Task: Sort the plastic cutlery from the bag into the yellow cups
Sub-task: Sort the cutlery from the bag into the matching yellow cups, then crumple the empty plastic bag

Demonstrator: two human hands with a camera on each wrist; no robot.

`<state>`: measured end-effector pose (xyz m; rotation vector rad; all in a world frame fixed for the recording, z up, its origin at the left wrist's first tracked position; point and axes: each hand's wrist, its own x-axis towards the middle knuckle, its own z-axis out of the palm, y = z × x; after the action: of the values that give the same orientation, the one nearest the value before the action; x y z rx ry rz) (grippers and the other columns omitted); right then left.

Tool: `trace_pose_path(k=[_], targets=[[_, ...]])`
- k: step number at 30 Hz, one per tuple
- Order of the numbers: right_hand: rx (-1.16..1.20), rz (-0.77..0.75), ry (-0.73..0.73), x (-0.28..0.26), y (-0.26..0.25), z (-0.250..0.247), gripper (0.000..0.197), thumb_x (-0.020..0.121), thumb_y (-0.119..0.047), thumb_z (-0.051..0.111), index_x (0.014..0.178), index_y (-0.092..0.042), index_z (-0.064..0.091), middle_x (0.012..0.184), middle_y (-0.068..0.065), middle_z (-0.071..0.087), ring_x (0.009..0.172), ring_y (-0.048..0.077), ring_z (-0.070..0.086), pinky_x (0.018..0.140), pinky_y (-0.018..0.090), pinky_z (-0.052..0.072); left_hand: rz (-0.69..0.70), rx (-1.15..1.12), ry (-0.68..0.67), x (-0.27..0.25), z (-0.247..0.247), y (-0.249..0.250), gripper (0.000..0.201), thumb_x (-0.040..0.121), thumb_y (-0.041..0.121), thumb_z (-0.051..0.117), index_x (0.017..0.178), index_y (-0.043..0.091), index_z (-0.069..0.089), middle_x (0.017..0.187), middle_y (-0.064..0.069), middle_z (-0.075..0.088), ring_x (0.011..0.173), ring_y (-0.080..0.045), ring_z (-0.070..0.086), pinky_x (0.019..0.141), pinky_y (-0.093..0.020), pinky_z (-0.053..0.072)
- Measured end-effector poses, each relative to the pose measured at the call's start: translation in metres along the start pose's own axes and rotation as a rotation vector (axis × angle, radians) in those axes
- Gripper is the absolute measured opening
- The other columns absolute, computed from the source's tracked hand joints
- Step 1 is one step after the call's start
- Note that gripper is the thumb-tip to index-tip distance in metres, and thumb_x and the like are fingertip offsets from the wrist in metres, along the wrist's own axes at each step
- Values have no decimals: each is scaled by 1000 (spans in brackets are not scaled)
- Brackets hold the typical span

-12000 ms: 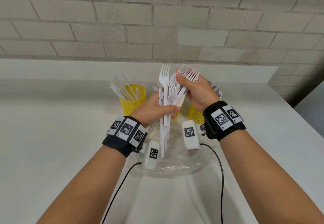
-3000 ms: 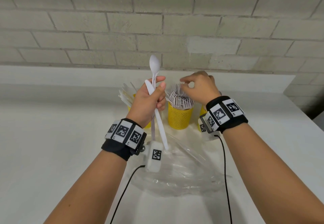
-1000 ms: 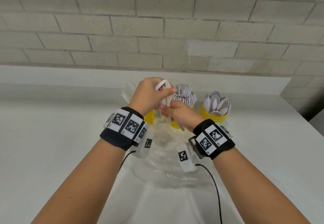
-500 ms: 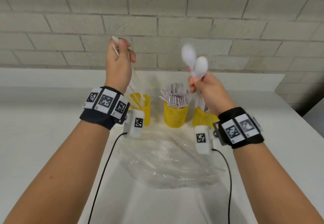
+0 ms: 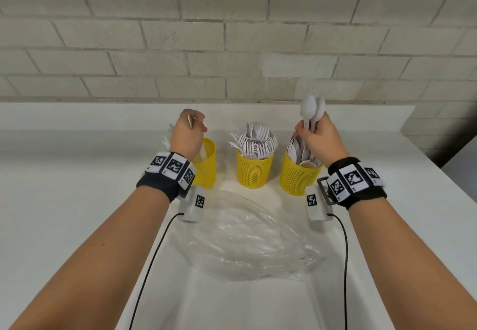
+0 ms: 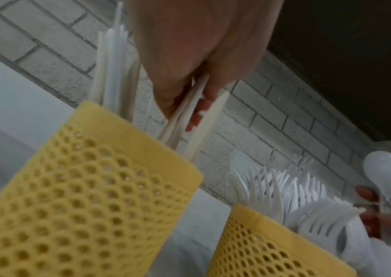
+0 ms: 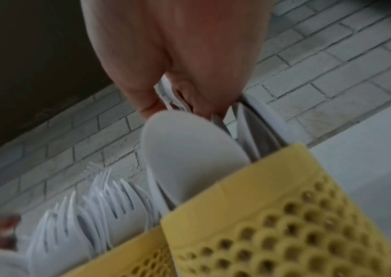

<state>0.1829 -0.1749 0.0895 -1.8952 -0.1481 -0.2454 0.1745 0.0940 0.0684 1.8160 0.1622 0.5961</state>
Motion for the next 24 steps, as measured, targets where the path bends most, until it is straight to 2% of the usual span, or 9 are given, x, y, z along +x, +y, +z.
trace_pose_path(k=[2, 5, 7, 9, 12, 15, 19, 22, 24], targets=[[34, -22, 49, 1, -2, -2, 35, 86, -9, 60, 117, -20, 46, 98, 6, 59, 85, 21, 62, 78, 27, 54, -34, 6, -33, -2, -1, -7, 15, 93, 7, 51, 86, 20, 49, 71, -1, 56, 67, -14, 62, 72, -36, 51], [79, -47, 71, 2, -3, -2, 32, 88, -11, 57, 114, -28, 50, 87, 3, 60, 72, 19, 64, 71, 26, 55, -2, 9, -25, -3, -4, -4, 13, 93, 9, 53, 90, 21, 48, 66, -3, 55, 63, -12, 63, 67, -28, 49], [-57, -52, 59, 2, 2, 0, 22, 89, -10, 52, 105, -23, 60, 88, 5, 62, 78, 19, 61, 77, 32, 54, -6, 89, -56, -4, -5, -3, 11, 95, 9, 46, 90, 17, 50, 64, -2, 55, 58, -6, 59, 62, -24, 46], [-287, -94, 19, 2, 10, 4, 18, 89, -10, 53, 100, -16, 65, 97, 8, 63, 95, 24, 58, 88, 35, 47, -20, 224, -129, -4, -6, -2, 18, 98, 10, 39, 94, 11, 56, 65, -4, 58, 58, -9, 56, 61, -23, 41], [-557, -169, -8, 3, 16, 8, 25, 87, -19, 59, 111, -12, 64, 112, 16, 59, 116, 31, 45, 98, 35, 35, 16, 382, -198, -6, -10, 2, 32, 101, 24, 40, 100, 5, 65, 90, -13, 64, 81, -24, 56, 71, -24, 37], [-568, -254, 69, 2, 12, 6, 31, 87, -22, 60, 117, -13, 61, 109, 14, 59, 113, 30, 46, 96, 37, 36, 154, 463, -122, -9, -15, 11, 32, 96, 30, 51, 100, 2, 67, 102, -17, 58, 93, -26, 56, 80, -24, 36], [-715, -260, -66, 2, 23, 7, 27, 92, -6, 47, 105, -7, 70, 112, 17, 64, 115, 33, 48, 99, 36, 37, 359, 442, -57, -32, -27, 34, 13, 89, 20, 61, 91, 10, 68, 89, -7, 54, 80, -20, 54, 80, -31, 44], [-709, -198, -144, -2, 21, 4, 29, 95, -4, 43, 112, -4, 66, 118, 20, 61, 123, 33, 45, 105, 34, 33, 364, 548, -301, -65, -43, 45, 17, 79, 31, 73, 89, 18, 69, 88, -5, 58, 84, -21, 55, 83, -38, 45], [-692, -200, -151, -6, 8, 2, 29, 96, -11, 45, 120, -6, 62, 128, 17, 57, 132, 31, 38, 110, 35, 28, 259, 819, -545, -91, -52, 43, 38, 69, 48, 77, 102, 30, 69, 110, -2, 56, 111, -23, 48, 99, -39, 34]])
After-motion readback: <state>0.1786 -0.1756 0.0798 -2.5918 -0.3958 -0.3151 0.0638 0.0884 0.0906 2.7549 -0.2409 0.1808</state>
